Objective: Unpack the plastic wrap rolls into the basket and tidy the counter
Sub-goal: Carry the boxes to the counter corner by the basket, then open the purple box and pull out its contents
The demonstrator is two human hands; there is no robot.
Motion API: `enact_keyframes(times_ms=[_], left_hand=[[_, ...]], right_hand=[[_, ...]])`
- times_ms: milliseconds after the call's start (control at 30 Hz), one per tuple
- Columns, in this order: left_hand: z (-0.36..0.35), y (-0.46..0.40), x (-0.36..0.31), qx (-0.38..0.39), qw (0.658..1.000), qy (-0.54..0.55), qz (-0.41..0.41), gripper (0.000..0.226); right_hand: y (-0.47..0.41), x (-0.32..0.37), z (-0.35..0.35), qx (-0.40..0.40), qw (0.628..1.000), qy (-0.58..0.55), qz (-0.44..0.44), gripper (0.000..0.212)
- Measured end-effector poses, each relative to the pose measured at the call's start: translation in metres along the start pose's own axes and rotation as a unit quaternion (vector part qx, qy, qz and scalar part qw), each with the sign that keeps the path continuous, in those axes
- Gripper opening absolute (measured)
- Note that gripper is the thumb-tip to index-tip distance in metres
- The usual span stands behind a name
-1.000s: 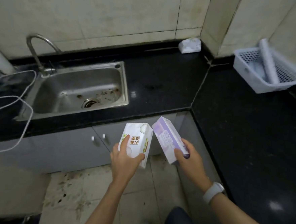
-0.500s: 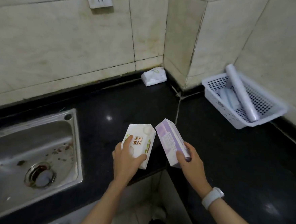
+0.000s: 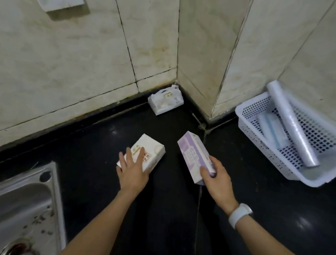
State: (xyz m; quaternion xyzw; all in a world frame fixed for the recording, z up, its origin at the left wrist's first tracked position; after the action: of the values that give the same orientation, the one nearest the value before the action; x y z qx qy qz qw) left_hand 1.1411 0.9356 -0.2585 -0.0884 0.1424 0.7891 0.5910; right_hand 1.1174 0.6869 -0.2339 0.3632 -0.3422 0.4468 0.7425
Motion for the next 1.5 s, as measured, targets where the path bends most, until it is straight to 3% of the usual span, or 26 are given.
enact_keyframes(times_ms=[267, 400, 600, 667, 767, 967, 1100, 1200, 1333, 1500], left_hand=[[0.011, -0.156, -0.007, -0.062, 0.997, -0.033, -0.022, 0.072], [0.009, -0.202, -0.012, -0.057, 0.993, -0.063, -0.078, 0.076], [0.016, -0.194, -0.021, -0.046, 0.996, -0.056, -0.052, 0.07], [0.024, -0.176, -0.033, -0.059, 0.997, -0.004, -0.042, 0.065], [0.029, -0.124, -0.061, -0.073, 0.986, 0.117, -0.094, 0.064], [0.014, 0.0, -0.12, 0.028, 0.939, 0.192, -0.284, 0.073], [0.002, 0.046, -0.161, 0.238, 0.884, 0.265, -0.302, 0.092], [-0.002, 0.07, -0.195, 0.358, 0.835, 0.3, -0.291, 0.086], [-0.003, 0.094, -0.232, 0.35, 0.821, 0.306, -0.331, 0.063], [-0.01, 0.115, -0.253, 0.363, 0.807, 0.293, -0.362, 0.058]], right_hand=[[-0.07, 0.03, -0.046, -0.006, 0.999, 0.033, 0.01, 0.053], [-0.092, 0.039, -0.056, -0.029, 0.999, 0.025, 0.025, 0.052], [-0.094, 0.049, -0.057, -0.023, 0.997, 0.045, 0.063, 0.055], [-0.087, 0.052, -0.05, -0.018, 0.995, 0.054, 0.084, 0.056], [-0.071, 0.053, -0.027, -0.023, 0.992, 0.057, 0.112, 0.059], [-0.026, 0.048, 0.047, -0.044, 0.989, 0.012, 0.144, 0.062], [0.017, 0.039, 0.103, -0.056, 0.987, -0.035, 0.146, 0.051], [0.044, 0.028, 0.143, -0.072, 0.984, -0.102, 0.129, 0.046], [0.069, 0.006, 0.182, -0.112, 0.97, -0.182, 0.114, 0.045], [0.088, -0.015, 0.197, -0.166, 0.958, -0.209, 0.102, 0.042]])
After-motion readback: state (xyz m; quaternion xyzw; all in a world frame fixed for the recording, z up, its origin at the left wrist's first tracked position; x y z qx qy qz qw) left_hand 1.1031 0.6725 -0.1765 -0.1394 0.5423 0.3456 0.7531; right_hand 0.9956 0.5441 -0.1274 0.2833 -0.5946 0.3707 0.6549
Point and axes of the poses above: each hand's wrist, its own y-axis away from the middle knuckle, its own z-axis out of the back of the hand, x = y × z, the point moved 3 cm from there along -y, towards the middle knuckle, and after that the axes turned 8 degrees about -x, right-handed, at the moved point
